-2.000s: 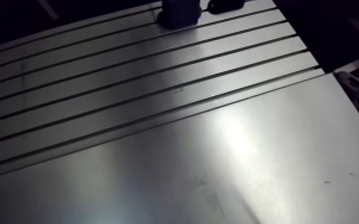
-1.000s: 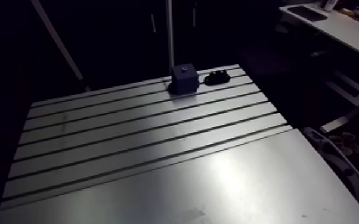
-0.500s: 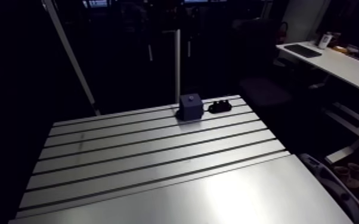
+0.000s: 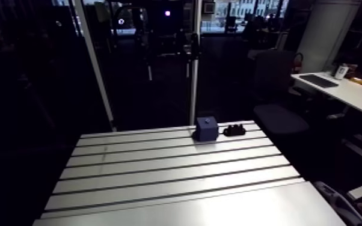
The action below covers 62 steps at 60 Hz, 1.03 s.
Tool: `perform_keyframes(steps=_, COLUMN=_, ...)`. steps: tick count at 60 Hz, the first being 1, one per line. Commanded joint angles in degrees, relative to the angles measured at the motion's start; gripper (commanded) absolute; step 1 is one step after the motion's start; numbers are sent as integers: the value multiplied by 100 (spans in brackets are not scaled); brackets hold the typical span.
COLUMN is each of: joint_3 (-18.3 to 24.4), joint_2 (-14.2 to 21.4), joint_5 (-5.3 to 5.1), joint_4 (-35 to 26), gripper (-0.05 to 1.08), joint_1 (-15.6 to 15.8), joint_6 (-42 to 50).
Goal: Pick up the M10 bolt and insert it into the hole until fully seated.
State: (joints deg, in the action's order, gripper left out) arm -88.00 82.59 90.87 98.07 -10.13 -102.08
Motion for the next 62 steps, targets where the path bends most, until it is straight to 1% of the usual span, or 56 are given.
perform_keyframes(steps=1, joint_3=100, joint_2=-70, joint_5=-4, joint_4=61, gripper=1, joint_1=273, joint_6=89)
perform_keyframes(steps=7, joint_3=103, joint_2=-56, joint_5=-4, joint_4=50, gripper=1, joint_1=345, joint_6=409)
perform_keyframes(steps=10, joint_3=96, joint_2=-47, joint_5=-28, joint_4=59, gripper=1, joint_1=353, joint_6=535)
perform_keyframes(steps=23, joint_3=60, joint_2=-11, joint_5=-32, joint_4=33, gripper=1, joint_1=354, joint_6=544)
perform_keyframes(steps=39, joint_3=144, joint_2=-45, joint_5=-13, joint_4=24, gripper=1, joint_1=423, joint_6=544)
perform_keyframes(steps=62, joint_3=191, joint_2=-134, joint_5=-22, joint_4=24, gripper=1, joint_1=530, joint_6=535)
